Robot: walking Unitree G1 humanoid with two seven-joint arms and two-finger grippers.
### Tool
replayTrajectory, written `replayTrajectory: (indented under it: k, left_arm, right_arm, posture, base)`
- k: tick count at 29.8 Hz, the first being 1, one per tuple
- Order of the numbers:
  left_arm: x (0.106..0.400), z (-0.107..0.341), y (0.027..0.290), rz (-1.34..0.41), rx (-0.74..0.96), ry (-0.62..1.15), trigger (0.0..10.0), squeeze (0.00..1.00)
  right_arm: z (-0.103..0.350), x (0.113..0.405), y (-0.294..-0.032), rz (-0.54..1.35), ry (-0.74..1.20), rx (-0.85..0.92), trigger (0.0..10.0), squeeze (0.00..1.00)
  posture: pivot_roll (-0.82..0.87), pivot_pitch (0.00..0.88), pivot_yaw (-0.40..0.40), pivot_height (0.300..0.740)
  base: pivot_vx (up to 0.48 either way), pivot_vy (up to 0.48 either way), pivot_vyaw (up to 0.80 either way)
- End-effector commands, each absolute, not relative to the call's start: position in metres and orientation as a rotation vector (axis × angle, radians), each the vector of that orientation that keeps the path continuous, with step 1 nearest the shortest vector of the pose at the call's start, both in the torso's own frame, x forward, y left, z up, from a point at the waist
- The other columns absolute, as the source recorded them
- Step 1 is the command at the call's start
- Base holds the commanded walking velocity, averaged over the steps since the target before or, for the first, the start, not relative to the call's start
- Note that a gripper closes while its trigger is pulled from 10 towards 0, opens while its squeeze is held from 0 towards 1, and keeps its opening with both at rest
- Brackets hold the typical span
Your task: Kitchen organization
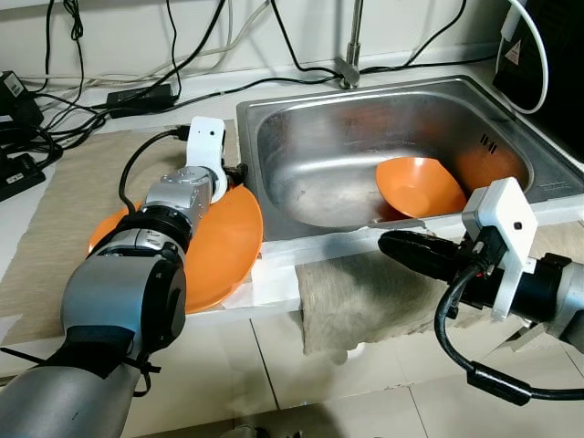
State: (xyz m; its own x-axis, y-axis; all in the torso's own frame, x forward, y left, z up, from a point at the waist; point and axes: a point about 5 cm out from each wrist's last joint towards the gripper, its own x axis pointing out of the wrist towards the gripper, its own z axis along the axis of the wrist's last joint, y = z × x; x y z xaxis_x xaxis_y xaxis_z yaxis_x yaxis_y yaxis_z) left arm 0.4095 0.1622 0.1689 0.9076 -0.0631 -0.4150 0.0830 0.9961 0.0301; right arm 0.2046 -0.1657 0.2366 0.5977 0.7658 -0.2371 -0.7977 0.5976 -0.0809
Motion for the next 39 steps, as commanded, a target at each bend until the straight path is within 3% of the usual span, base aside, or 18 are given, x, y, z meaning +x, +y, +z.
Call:
replayTrajectory:
  k: [1,19,39]
  left_arm:
    - [0.400,0.146,0.170,-0.053,0.031,0.520,0.0,0.00]
    - [0.407,0.163,0.178,-0.019,0.020,0.431,0.0,0.00]
    - [0.420,0.206,0.167,-0.109,-0.079,0.282,0.0,0.00]
  right_arm:
    - [0.239,0.202,-0.167,0.910,0.186,-0.201,10.0,0.00]
    - [0.238,0.203,-0.167,0.905,0.190,-0.200,10.0,0.00]
    - [0.235,0.203,-0.166,0.909,0.197,-0.190,10.0,0.00]
  posture:
    - [-0.27,0.058,0.092,0.740]
    - [-0.27,0.059,0.089,0.740]
    - [-0.25,0.056,0.091,0.740]
  base:
    - [0.000,0.000,0.00]
    - [0.000,0.000,0.00]
    - [0.000,0.000,0.00]
